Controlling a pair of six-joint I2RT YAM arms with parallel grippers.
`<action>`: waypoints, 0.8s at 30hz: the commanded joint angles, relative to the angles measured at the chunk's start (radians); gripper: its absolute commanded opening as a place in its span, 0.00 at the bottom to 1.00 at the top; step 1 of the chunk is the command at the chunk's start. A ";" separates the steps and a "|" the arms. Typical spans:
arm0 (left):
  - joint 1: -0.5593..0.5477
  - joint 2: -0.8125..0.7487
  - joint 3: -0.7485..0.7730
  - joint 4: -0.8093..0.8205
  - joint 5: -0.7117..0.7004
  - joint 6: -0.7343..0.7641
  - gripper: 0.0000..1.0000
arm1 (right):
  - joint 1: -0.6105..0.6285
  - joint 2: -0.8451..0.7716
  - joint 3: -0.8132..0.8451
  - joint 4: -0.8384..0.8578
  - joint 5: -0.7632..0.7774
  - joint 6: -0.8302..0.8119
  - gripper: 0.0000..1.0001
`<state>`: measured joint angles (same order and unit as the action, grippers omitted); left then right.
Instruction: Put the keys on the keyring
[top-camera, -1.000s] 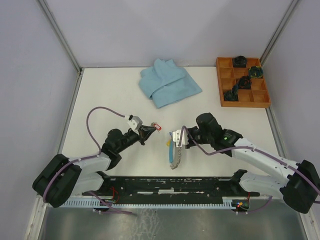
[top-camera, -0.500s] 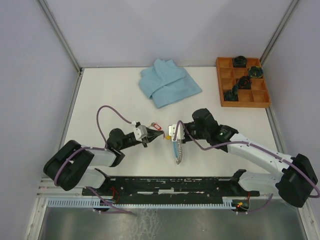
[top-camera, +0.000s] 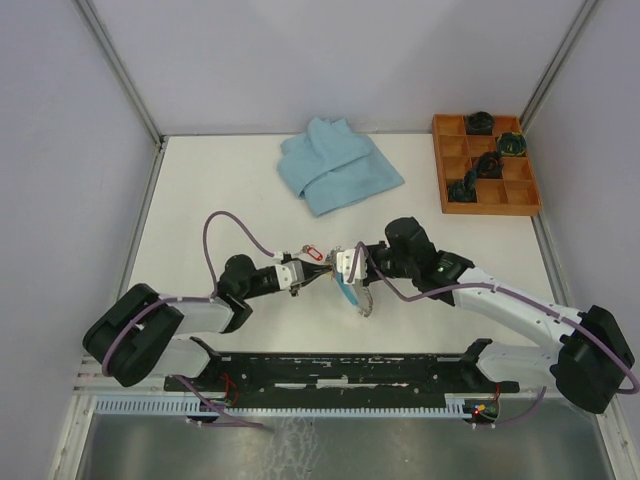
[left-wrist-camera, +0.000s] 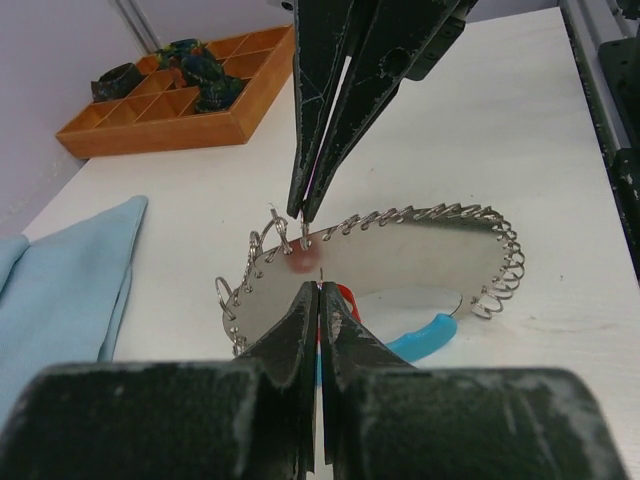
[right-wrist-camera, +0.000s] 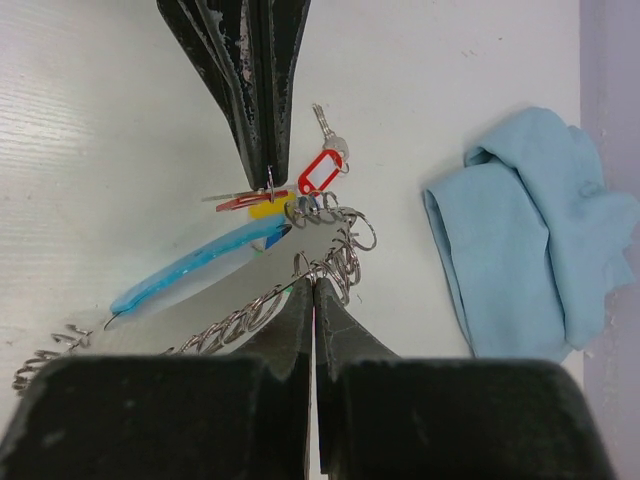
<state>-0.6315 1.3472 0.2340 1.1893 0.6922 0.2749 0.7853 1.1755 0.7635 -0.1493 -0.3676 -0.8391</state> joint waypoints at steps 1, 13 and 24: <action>-0.023 -0.034 0.033 -0.024 0.004 0.097 0.03 | 0.006 -0.029 -0.021 0.094 -0.043 -0.009 0.01; -0.062 -0.054 0.053 -0.113 -0.050 0.148 0.03 | 0.005 -0.041 -0.038 0.104 -0.076 0.010 0.01; -0.068 -0.054 0.074 -0.172 -0.071 0.152 0.03 | 0.005 -0.048 -0.043 0.108 -0.078 0.017 0.01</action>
<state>-0.6937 1.3125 0.2687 1.0168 0.6308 0.3836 0.7853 1.1595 0.7151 -0.1181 -0.4290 -0.8337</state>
